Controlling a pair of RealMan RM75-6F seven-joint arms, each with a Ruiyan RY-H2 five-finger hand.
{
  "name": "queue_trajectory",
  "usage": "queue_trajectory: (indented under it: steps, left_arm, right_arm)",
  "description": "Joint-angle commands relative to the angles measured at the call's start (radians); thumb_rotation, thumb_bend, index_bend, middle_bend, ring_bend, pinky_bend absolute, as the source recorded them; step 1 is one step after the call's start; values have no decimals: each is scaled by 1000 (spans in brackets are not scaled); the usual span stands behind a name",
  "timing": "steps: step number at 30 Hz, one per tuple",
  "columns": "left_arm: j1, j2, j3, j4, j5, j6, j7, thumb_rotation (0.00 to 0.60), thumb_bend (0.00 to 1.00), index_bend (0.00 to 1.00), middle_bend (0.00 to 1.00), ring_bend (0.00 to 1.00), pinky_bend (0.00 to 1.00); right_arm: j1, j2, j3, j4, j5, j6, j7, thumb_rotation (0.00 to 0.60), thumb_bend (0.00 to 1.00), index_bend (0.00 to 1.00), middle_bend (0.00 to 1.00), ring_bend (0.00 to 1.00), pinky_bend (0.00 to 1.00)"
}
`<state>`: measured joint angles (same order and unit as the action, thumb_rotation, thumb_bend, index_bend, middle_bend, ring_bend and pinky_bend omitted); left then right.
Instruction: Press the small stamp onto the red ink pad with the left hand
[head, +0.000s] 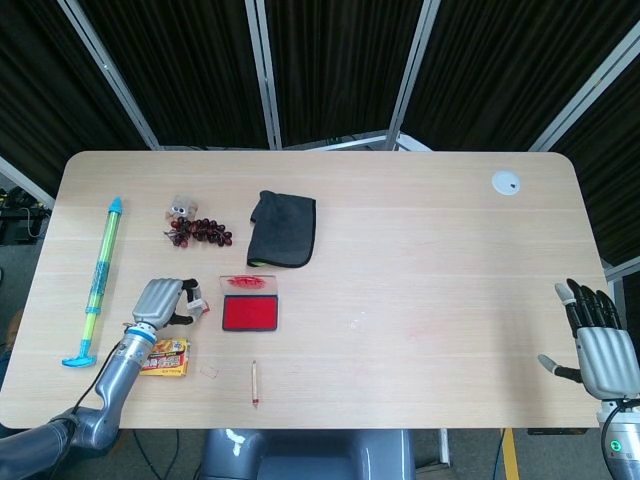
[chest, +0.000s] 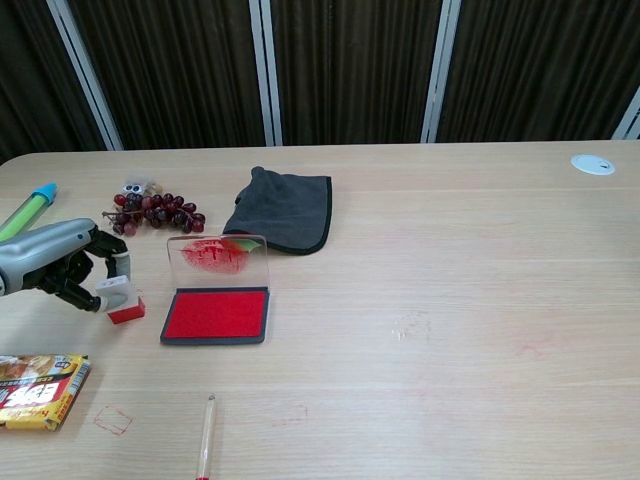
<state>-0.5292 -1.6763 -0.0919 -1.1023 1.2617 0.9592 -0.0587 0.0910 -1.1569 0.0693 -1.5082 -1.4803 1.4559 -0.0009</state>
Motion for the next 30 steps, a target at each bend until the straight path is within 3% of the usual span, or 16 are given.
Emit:
queue_trajectory:
  steps: [1,4,12,16,19,22,24,26,30]
  left_arm:
    - [3,3,-1,-5,2,3,2,600,106,489,455,801,866]
    - [5,14,-4,-19,4,10,11,600,39,441,412,800,865]
    - [26,73,-11,-103,15,61,44,600,0,356,292,794,863]
    - [57,134,-7,-164,55,147,60,600,0,346,281,779,849]
    - [97,194,-3,-222,100,250,64,600,0,332,254,707,789]
    - [144,254,3,-284,134,346,68,600,0,247,130,481,531]
    - [170,289,12,-321,140,382,93,600,0,84,20,195,186]
    - [203,354,36,-394,128,397,170,600,0,4,0,29,21]
    - [278,468,83,-557,129,471,292,600,0,0,0,0,0]
  right_arm:
    - [1,0,0,-1,-2,0,-1,600,0,0,0,0,0]
    - [1,-1,-1,0,-2,-1,-3,600,0,0,0,0,0]
    - [0,1,-2,-4,-6,3,0,600,0,0,0,0,0]
    - [-2,5,-2,-7,-9,7,6,600,0,0,0,0,0]
    - [-5,10,-4,-13,-18,17,13,600,0,0,0,0,0]
    - [-9,16,-7,-22,-31,29,20,600,0,0,0,0,0]
    - [-10,20,-7,-28,-40,36,24,600,0,0,0,0,0]
    - [-11,25,-8,-36,-49,44,30,600,0,0,0,0,0]
    - [-15,34,-12,-46,-65,58,30,600,0,0,0,0,0]
